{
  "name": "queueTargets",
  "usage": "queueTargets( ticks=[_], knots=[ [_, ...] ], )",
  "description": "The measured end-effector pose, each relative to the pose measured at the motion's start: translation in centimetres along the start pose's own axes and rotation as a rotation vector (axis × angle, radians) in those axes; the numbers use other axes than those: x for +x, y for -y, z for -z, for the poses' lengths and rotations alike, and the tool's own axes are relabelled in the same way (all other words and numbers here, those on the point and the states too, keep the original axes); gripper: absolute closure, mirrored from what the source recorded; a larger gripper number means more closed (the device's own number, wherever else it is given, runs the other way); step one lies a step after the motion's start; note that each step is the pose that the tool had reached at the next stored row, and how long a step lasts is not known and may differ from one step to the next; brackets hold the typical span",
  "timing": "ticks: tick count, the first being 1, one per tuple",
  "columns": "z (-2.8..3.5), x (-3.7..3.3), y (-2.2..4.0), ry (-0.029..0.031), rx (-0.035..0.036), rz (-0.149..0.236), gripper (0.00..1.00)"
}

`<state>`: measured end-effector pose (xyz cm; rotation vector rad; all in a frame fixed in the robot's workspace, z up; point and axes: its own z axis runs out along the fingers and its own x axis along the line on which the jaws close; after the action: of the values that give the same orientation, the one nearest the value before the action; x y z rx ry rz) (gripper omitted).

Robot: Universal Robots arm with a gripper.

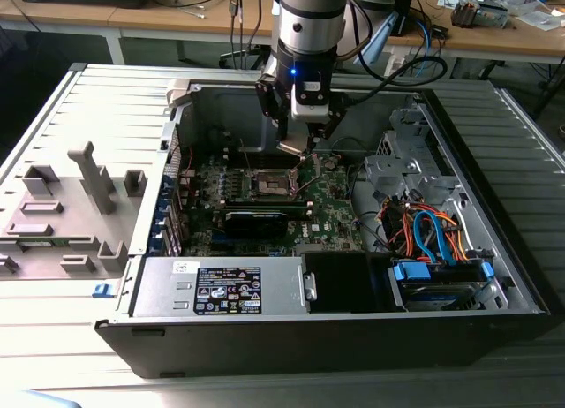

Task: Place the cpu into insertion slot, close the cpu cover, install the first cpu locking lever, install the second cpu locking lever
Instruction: 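Place the cpu into insertion slot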

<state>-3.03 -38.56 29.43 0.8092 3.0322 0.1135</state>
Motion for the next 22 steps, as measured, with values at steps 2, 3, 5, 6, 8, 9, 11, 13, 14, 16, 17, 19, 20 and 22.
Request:
queueTargets(
  ticks=[2,3,5,6,8,9,11,13,14,16,17,19,20,22],
  knots=[
    [-0.01,0.0,0.0,0.0002,-0.0001,-0.003,0.46],
    [-0.01,0.0,0.0,0.0003,-0.0001,-0.004,0.46],
    [-0.01,0.0,0.0,0.0005,-0.0001,-0.007,0.46],
    [-0.01,0.0,0.0,0.0006,-0.0001,-0.008,0.46],
    [-0.01,0.0,0.0,0.0007,-0.0002,-0.01,0.46],
    [-0.02,0.0,0.0,0.0008,-0.0002,-0.012,0.46],
    [-0.02,0.0,0.0,0.001,-0.0003,-0.014,0.46],
    [-0.02,0.0,0.0,0.0011,-0.0003,-0.016,0.46],
    [-0.02,0.0,0.0,0.0012,-0.0003,-0.017,0.46],
    [-0.02,0.0,0.0,0.0013,-0.0004,-0.019,0.46],
    [-0.02,0.0,0.0,0.0014,-0.0003,-0.02,0.46],
    [-0.03,0.0,0.0,0.0015,-0.0004,-0.022,0.46],
    [-0.02,0.0,0.0,0.0016,-0.0004,-0.023,0.46],
    [-0.03,0.0,0.0,0.0017,-0.0004,-0.025,0.46]
  ],
)
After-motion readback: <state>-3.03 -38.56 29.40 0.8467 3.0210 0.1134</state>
